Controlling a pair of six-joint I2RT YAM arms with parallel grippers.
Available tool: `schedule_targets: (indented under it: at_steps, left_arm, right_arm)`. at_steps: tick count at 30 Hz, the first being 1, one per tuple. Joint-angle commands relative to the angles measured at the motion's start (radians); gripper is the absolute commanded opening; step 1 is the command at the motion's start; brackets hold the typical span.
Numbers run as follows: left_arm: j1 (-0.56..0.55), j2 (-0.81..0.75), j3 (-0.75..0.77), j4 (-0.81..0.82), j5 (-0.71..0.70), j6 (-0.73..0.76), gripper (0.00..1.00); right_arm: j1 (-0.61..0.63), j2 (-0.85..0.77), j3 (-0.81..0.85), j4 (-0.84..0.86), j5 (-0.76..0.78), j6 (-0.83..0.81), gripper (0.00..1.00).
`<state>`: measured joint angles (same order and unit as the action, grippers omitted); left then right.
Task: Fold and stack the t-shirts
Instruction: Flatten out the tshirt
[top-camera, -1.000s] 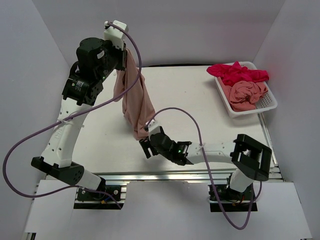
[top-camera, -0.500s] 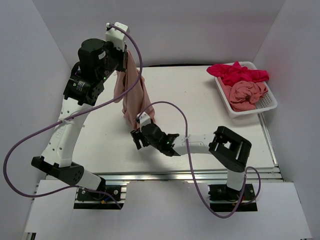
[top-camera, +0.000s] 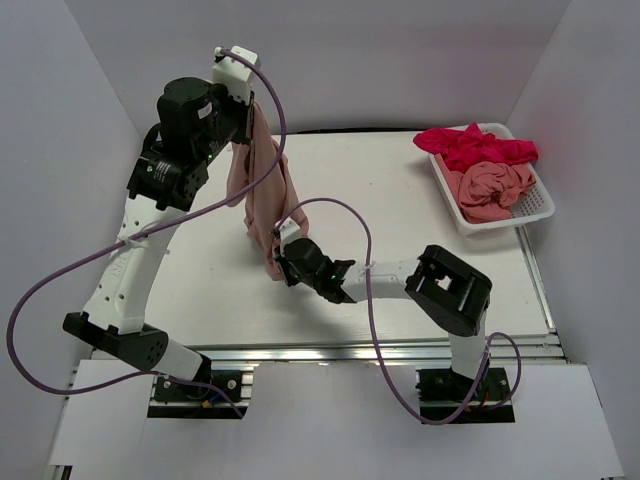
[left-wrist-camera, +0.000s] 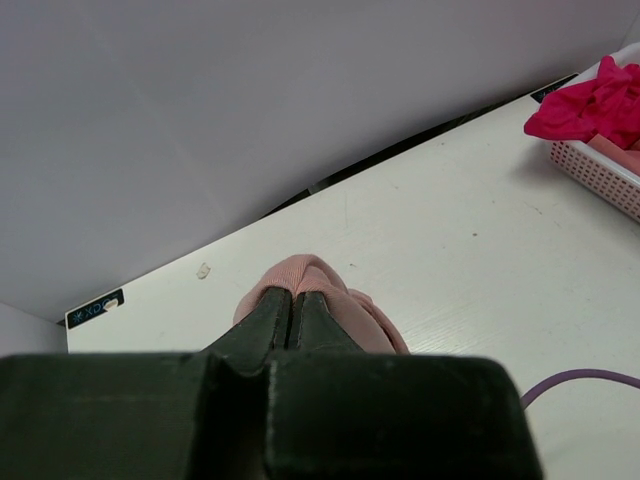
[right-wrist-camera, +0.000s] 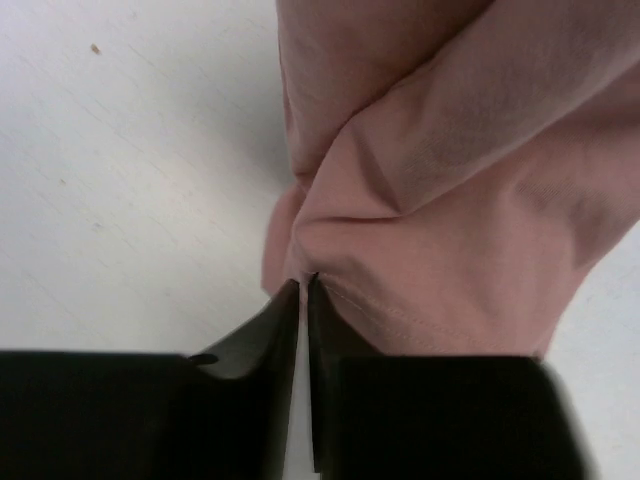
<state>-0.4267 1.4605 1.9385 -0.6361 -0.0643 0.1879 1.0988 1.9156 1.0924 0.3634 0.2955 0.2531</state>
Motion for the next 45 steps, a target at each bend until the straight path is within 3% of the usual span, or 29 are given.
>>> schedule_targets:
  at_steps: [1,8,10,12,21,26,32,41,43,45]
  left_arm:
    - [0.002,-0.014,0.028,0.010,-0.005,0.012,0.00]
    - [0.002,-0.022,0.025,0.018,-0.009,0.010,0.00]
    - [0.002,-0.028,0.019,0.016,-0.006,0.008,0.00]
    - [0.002,-0.032,0.016,0.016,-0.008,0.008,0.00]
    - [0.002,-0.042,-0.024,0.026,-0.006,0.007,0.00]
    - [0.002,-0.039,-0.042,0.035,-0.025,0.013,0.00]
    - [0.003,-0.029,-0.058,0.050,-0.025,0.001,0.00]
    - [0.005,-0.020,-0.052,0.065,-0.023,-0.024,0.00]
    - [0.005,-0.023,-0.052,0.065,-0.025,-0.022,0.00]
    - [0.006,-0.025,-0.050,0.062,-0.025,-0.018,0.00]
  right_arm:
    - [-0.010,-0.029,0.026,0.035,0.017,0.003,0.02]
    - [-0.017,-0.092,-0.041,0.028,0.047,0.008,0.00]
    - [-0.017,-0.121,-0.068,0.031,0.067,0.011,0.22]
    - [-0.017,-0.142,-0.081,0.045,0.065,0.000,0.62]
    - [-0.017,-0.058,0.014,0.014,0.011,-0.026,0.78]
    - [-0.017,-0.021,0.055,0.014,-0.006,-0.025,0.78]
    - [-0.017,0.013,0.081,-0.004,-0.009,-0.018,0.68]
    - [-0.019,0.043,0.110,-0.072,0.014,-0.009,0.69]
    - [-0.020,0.039,0.101,-0.072,0.027,-0.006,0.58]
    - [-0.028,0.033,0.095,-0.073,0.034,0.005,0.30]
